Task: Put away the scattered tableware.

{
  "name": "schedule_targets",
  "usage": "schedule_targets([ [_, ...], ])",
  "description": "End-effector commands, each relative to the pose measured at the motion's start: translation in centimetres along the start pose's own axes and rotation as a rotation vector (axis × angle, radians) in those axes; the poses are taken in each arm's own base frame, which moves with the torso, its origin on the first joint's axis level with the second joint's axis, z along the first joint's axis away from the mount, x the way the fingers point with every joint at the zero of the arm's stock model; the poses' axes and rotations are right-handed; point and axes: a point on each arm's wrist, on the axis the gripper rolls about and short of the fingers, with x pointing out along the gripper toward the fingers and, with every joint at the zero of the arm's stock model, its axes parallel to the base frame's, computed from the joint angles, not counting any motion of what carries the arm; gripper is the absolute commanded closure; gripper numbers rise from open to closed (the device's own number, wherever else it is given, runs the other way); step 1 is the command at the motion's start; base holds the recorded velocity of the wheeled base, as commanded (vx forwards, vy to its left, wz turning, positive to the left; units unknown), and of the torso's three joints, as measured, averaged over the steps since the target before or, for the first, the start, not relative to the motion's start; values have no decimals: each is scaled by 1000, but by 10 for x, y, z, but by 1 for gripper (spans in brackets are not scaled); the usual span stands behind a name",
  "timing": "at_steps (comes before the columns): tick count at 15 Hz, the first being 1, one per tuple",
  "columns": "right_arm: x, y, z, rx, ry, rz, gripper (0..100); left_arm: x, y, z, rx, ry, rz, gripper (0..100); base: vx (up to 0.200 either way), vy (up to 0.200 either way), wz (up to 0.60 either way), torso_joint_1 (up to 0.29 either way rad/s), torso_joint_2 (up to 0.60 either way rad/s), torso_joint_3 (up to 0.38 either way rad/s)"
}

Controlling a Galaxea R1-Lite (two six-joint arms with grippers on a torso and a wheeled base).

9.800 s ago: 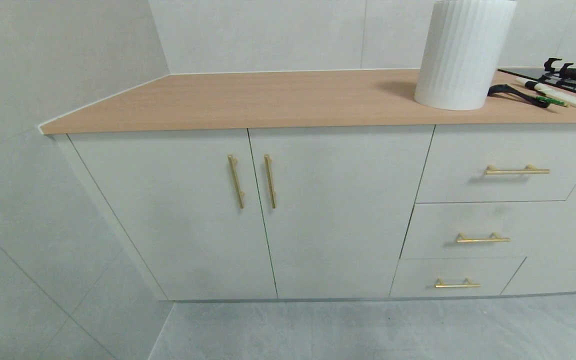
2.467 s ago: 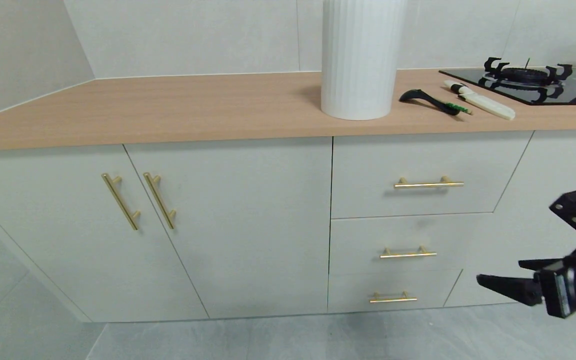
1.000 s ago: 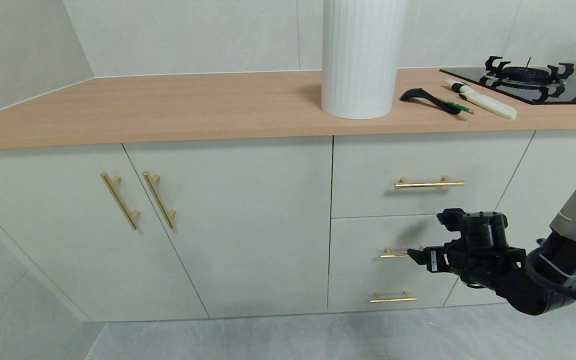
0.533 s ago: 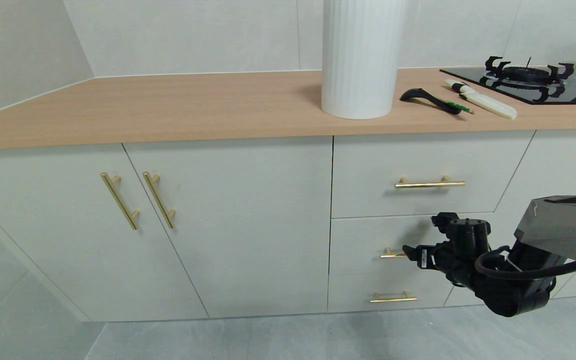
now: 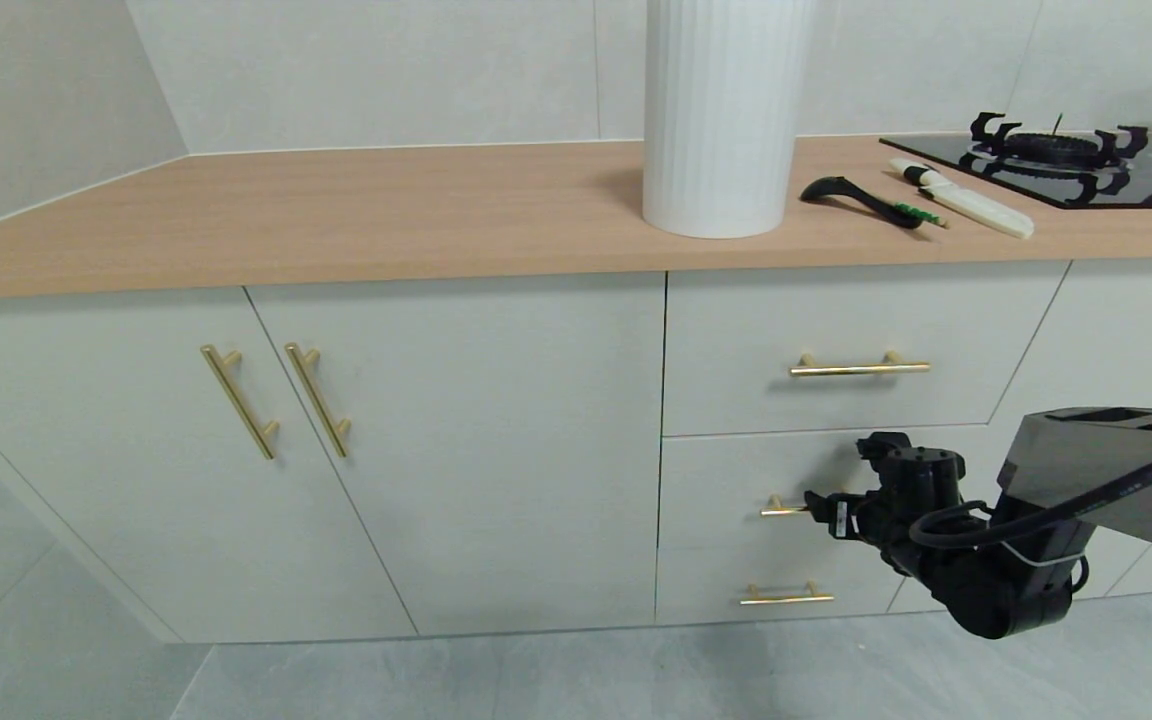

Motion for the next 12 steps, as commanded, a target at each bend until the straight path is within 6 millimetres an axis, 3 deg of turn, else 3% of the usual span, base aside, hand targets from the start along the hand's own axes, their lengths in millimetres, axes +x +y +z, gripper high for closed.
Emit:
schedule_targets([
  [1,3,0,-6,-6,16,-2,0,0,0,0,0,0,0,0,0,0,0,0,0,0],
  [12,0,-1,-20,-36,71,-7,0,0,0,0,0,0,0,0,0,0,0,0,0,0],
])
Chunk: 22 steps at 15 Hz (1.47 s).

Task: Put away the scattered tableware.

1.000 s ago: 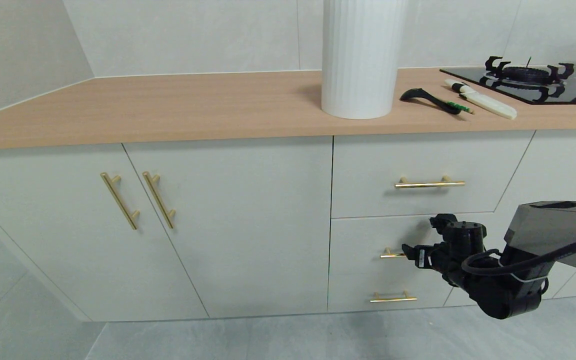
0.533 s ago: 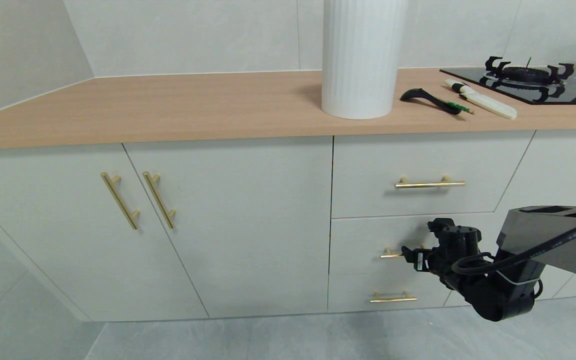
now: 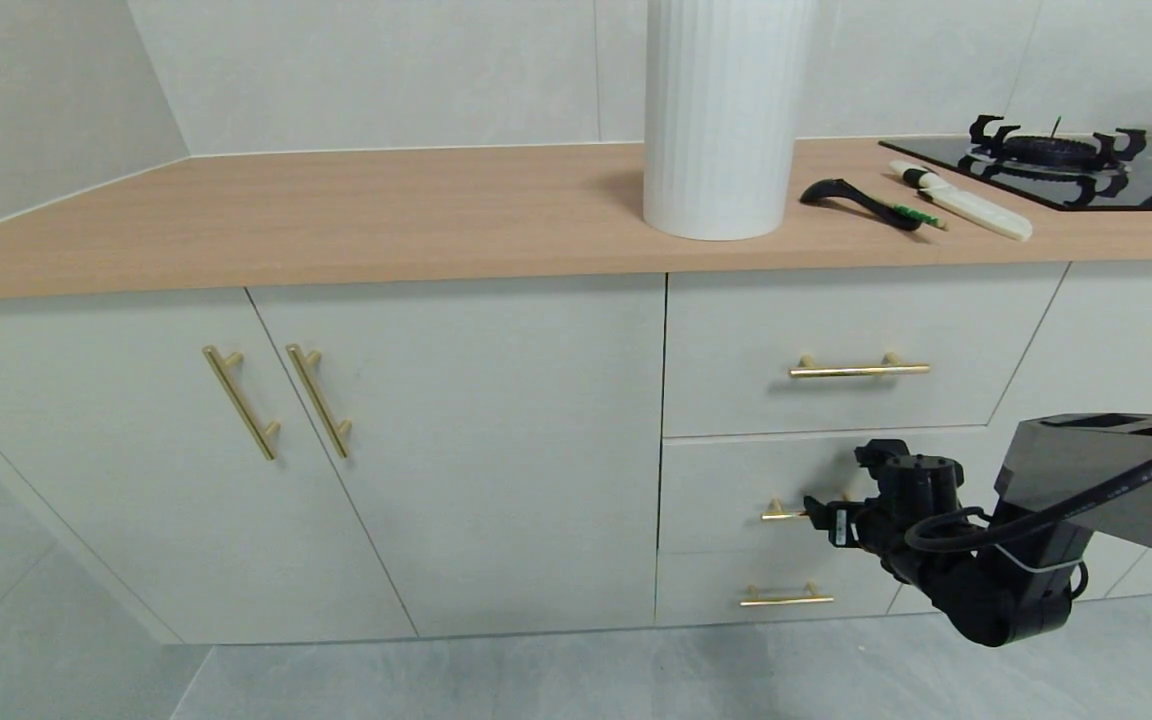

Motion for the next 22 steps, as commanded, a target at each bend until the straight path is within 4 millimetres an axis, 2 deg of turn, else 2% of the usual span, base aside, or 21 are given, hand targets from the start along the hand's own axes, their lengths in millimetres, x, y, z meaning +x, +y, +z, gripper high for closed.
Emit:
schedule_targets([
  [1,0,0,-3,-8,14,-2,0,0,0,0,0,0,0,0,0,0,0,0,0,0],
  [6,-5,-1,-2,-10,19,1,0,0,0,0,0,0,0,0,0,0,0,0,0,0],
  [9,-38,-4,19,-24,83,24,0,0,0,0,0,2,0,0,0,0,0,0,0,0],
  [12,-99,-5,58,-40,186,119,0,0,0,0,0,0,0,0,0,0,0,0,0,0],
  [14,-149,-2,86,-59,195,158,0,0,0,0,0,0,0,0,0,0,0,0,0,0],
  [17,-192,10,106,-82,107,221,0,0,0,0,0,0,0,0,0,0,0,0,0,0],
  [19,-196,13,108,-86,93,232,0,0,0,0,0,0,0,0,0,0,0,0,0,0],
  [22,-176,20,100,-91,108,215,0,0,0,0,0,0,0,0,0,0,0,0,0,0],
])
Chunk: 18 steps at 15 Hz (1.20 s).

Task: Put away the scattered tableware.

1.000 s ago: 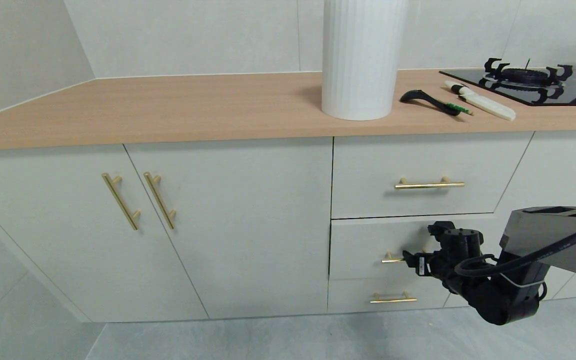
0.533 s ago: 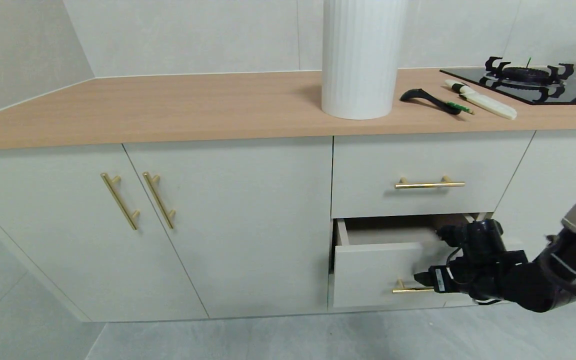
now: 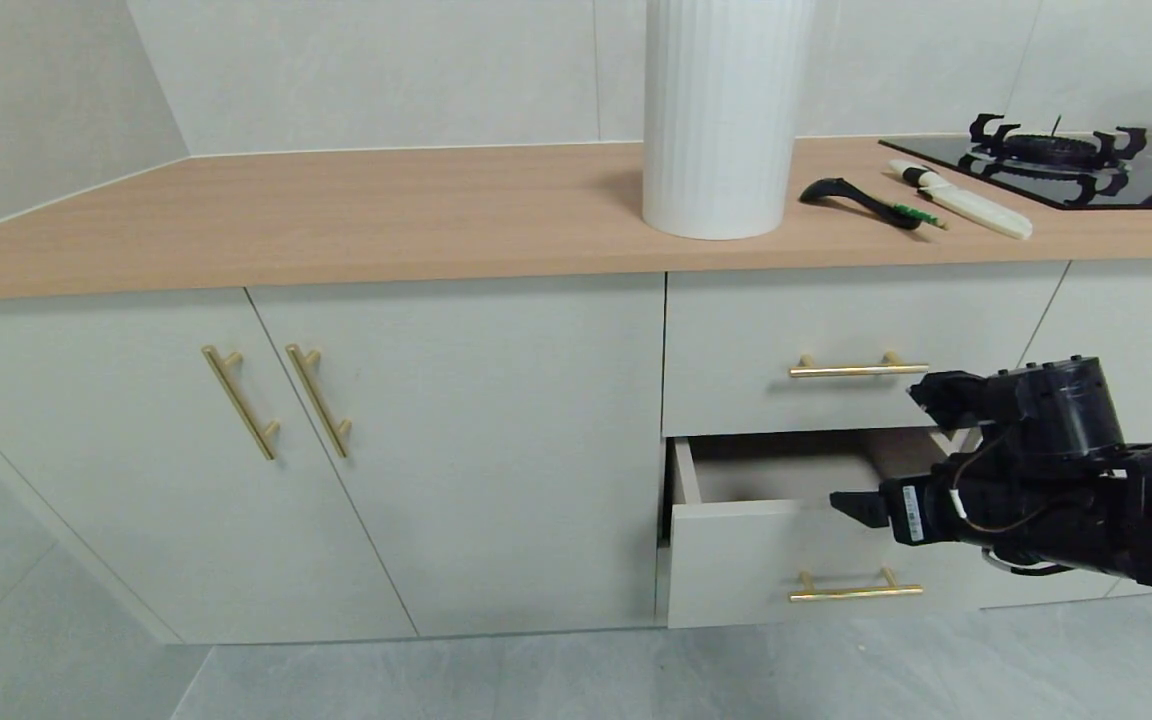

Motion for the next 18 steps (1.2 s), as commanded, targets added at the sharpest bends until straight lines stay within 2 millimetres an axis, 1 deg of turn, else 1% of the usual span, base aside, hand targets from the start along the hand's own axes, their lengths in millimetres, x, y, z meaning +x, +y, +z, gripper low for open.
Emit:
schedule_targets([
  [1,11,1,-4,-1,1,-17,0,0,0,0,0,0,1,0,0,0,0,0,0,0],
  [2,25,1,-8,-1,4,-51,0,0,0,0,0,0,1,0,0,0,0,0,0,0],
  [3,31,1,-10,-1,3,-67,0,0,0,0,0,0,1,0,0,0,0,0,0,0],
  [4,48,1,-16,5,-14,-89,0,0,0,0,0,0,1,0,0,0,0,0,0,0],
  [7,73,0,-26,14,-50,-104,0,0,0,0,0,0,1,0,0,0,0,0,0,0],
  [9,79,-2,-28,18,-63,-134,0,0,0,0,0,0,1,0,0,0,0,0,0,0],
  [11,80,-1,-30,15,-57,-134,0,0,0,0,0,0,1,0,0,0,0,0,0,0],
  [18,73,-2,-29,10,-51,-133,0,0,0,0,0,0,1,0,0,0,0,0,0,0],
])
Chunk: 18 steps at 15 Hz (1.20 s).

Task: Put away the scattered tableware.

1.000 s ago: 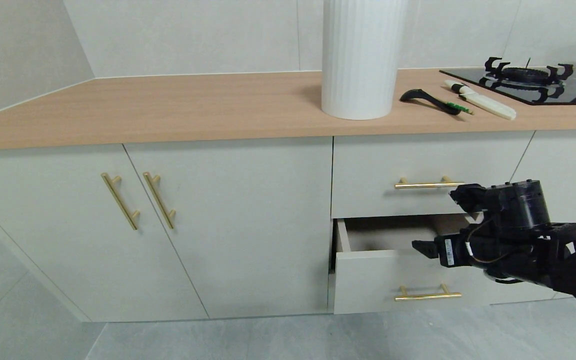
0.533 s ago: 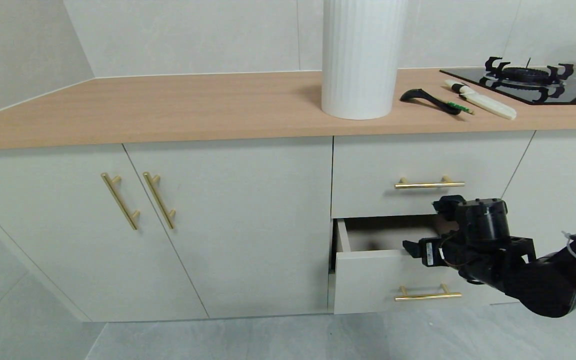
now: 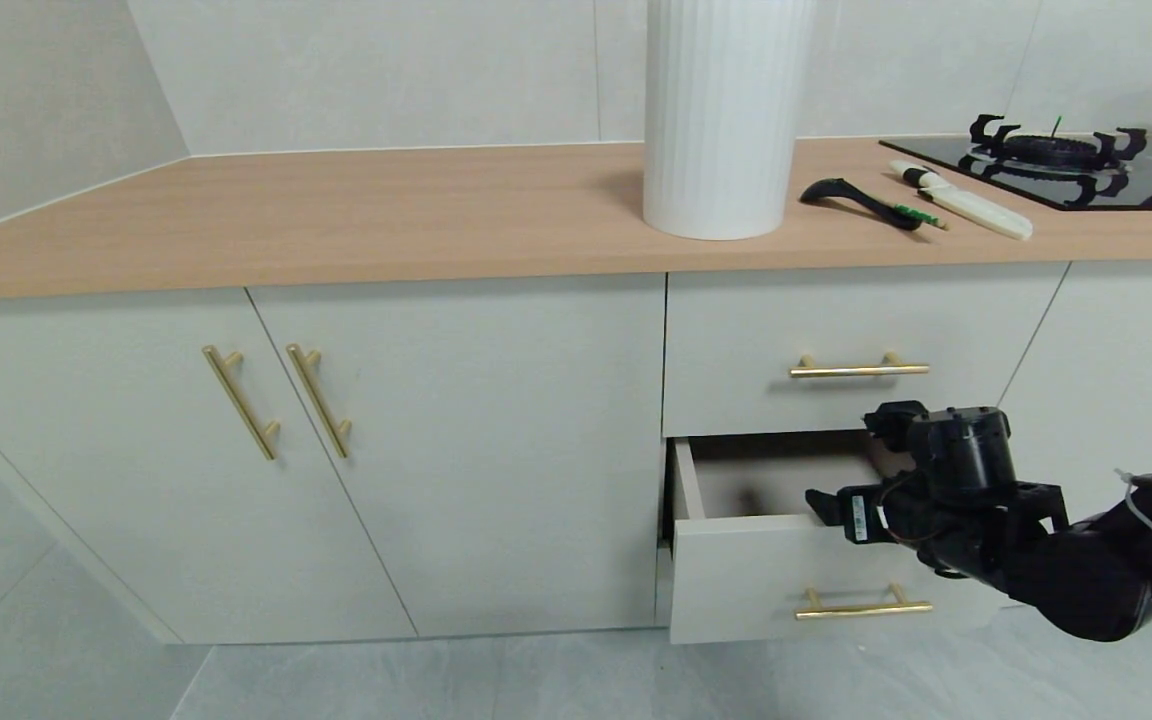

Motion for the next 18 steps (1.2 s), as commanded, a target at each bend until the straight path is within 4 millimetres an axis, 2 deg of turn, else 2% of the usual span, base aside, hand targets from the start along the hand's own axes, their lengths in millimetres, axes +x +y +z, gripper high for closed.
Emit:
schedule_targets([
  [1,-1,-1,0,-1,3,-1,0,0,0,0,0,0,1,0,0,0,0,0,0,0],
  [6,-17,-3,3,-18,76,1,0,0,0,0,0,0,1,0,0,0,0,0,0,0],
  [11,-42,-4,4,-40,183,61,0,0,0,0,0,0,1,0,0,0,0,0,0,0],
  [18,-58,-3,5,-76,310,59,0,0,0,0,0,0,1,0,0,0,0,0,0,0],
])
